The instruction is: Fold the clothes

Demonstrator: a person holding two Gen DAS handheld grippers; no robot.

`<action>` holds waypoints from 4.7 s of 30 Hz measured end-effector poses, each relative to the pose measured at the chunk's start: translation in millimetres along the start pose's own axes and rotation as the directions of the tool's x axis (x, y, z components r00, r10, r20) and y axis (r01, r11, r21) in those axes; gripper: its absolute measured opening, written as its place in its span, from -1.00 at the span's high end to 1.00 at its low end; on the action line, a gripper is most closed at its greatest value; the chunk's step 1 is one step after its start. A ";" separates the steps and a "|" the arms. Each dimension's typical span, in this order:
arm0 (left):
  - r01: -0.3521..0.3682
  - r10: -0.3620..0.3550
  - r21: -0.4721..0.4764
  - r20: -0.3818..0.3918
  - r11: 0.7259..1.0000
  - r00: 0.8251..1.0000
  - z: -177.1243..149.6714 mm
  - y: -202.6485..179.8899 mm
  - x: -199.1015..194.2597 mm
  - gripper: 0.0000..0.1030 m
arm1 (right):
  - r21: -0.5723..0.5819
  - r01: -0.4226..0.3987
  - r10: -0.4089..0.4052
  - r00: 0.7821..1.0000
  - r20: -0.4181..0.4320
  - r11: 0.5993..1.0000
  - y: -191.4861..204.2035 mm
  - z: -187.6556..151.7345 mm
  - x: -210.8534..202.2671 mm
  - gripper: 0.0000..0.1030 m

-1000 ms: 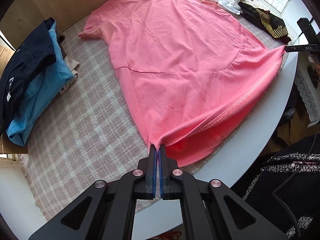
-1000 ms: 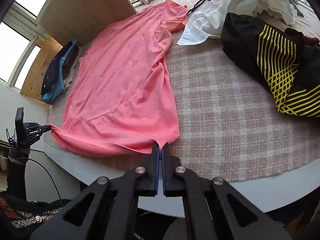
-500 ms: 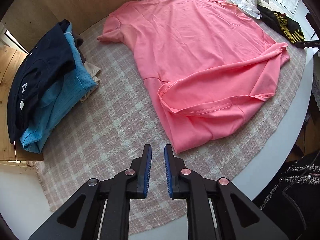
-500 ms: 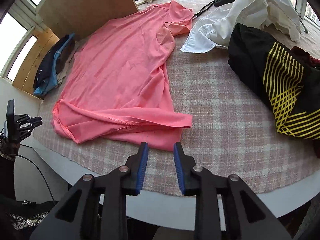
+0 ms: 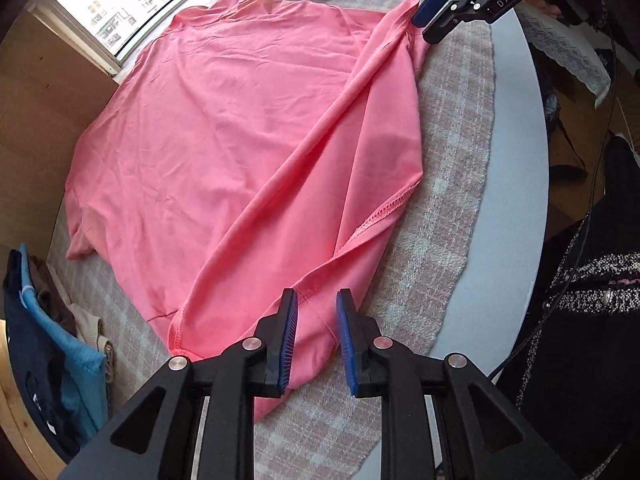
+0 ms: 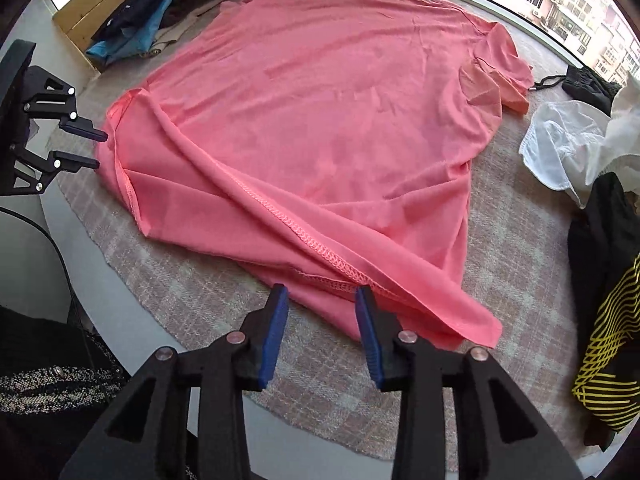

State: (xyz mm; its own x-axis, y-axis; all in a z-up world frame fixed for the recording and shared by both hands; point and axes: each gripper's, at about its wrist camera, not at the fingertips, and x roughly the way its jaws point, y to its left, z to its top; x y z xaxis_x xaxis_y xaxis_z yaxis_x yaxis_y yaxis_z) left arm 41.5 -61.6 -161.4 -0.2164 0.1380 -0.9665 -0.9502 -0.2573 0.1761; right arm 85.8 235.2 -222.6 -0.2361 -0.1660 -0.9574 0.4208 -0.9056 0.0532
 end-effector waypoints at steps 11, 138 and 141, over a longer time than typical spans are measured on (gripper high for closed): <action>0.189 -0.187 0.035 -0.055 0.981 0.981 22.1 21.2 27.7 1.00 | 0.019 -0.086 0.087 0.995 -0.057 0.996 -13.6 14.1 7.5 0.96; -0.088 -0.021 -0.569 -0.183 0.818 0.983 -5.5 183.3 80.0 0.25 | 0.432 -0.150 0.174 0.985 -0.017 0.889 -137.6 55.4 23.9 0.83; -0.025 -0.044 -0.530 -0.117 0.848 0.992 10.6 168.8 65.8 0.25 | 0.395 -0.117 0.131 0.991 -0.009 0.911 -127.9 55.5 12.0 0.66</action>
State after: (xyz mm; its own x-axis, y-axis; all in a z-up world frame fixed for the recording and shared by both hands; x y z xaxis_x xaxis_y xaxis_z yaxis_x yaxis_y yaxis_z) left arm -135.5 -85.8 -193.4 -0.1466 0.0363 -0.9885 -0.6814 -0.7282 0.0743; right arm -19.5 327.3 -225.2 -0.1717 -0.2794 -0.9447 0.0653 -0.9601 0.2721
